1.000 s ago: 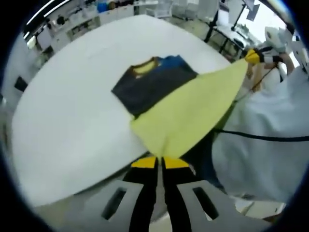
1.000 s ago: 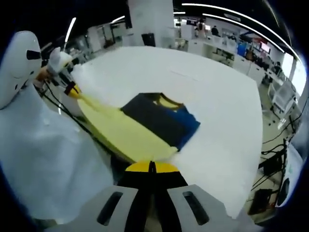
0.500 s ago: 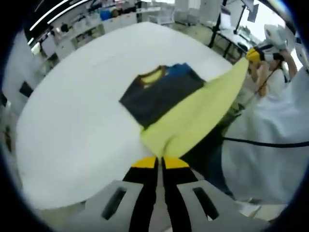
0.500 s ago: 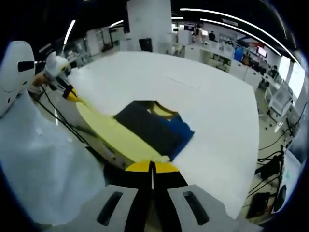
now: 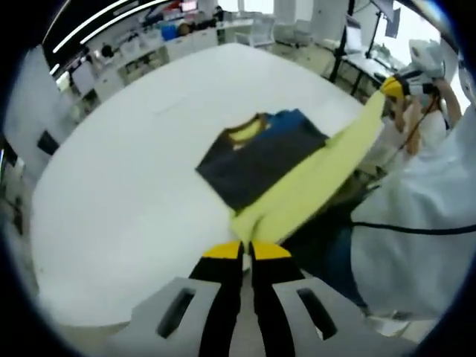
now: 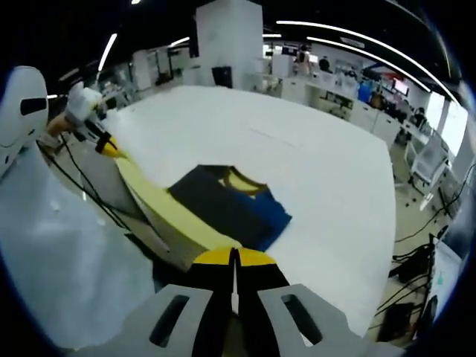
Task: Fold the garment on the visible template until the final outline fits inside the template.
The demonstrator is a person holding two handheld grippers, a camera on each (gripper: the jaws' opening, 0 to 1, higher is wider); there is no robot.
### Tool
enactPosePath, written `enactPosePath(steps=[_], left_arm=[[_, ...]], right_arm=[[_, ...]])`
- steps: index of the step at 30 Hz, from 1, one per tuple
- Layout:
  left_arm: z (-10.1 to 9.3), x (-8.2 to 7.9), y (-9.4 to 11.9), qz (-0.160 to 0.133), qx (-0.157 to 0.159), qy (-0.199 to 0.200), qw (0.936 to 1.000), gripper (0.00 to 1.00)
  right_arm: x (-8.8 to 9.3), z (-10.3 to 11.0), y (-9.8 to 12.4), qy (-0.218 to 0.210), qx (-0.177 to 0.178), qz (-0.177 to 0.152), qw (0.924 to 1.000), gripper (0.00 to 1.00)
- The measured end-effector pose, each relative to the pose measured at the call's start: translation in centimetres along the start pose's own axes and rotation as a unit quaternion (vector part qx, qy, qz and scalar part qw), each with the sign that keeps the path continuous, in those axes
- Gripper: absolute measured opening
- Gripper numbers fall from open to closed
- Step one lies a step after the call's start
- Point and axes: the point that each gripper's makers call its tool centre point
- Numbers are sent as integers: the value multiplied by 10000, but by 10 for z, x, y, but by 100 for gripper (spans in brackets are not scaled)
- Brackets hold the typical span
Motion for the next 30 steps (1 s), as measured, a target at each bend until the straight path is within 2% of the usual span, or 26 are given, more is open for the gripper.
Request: enactPosePath(steps=[7,12,17,26,30], left_arm=[[9,-13,-7,-186,-71,-43,9998,0],[17,-19,-16,-106,-59,-162,9998,0],[26,-32,-23,-238,-105,-208,9994,0],[37,-43,-41,-284,-121,-293,9991,0],[47,-48,-51,-315,-257,-305,9987,0]], right_arm=[[-4,-10,-5,18,90,-30,10000,1],[-6,-16,-14,33,103,-67,9999,1],[-11,-27,-21,43,202,-123,9997,1],[-13,-45,-38,6,372,-185,9991,1],[-19,-53,-48,35,458,-362,9983,1]])
Point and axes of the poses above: the point that each gripper's makers call its tool centre point, and the gripper's own axes: y roughly backward along the fingers, z roughly to its left, x roughly out of its underside, and after that the axes turned 11 degrees about -z, right-handed
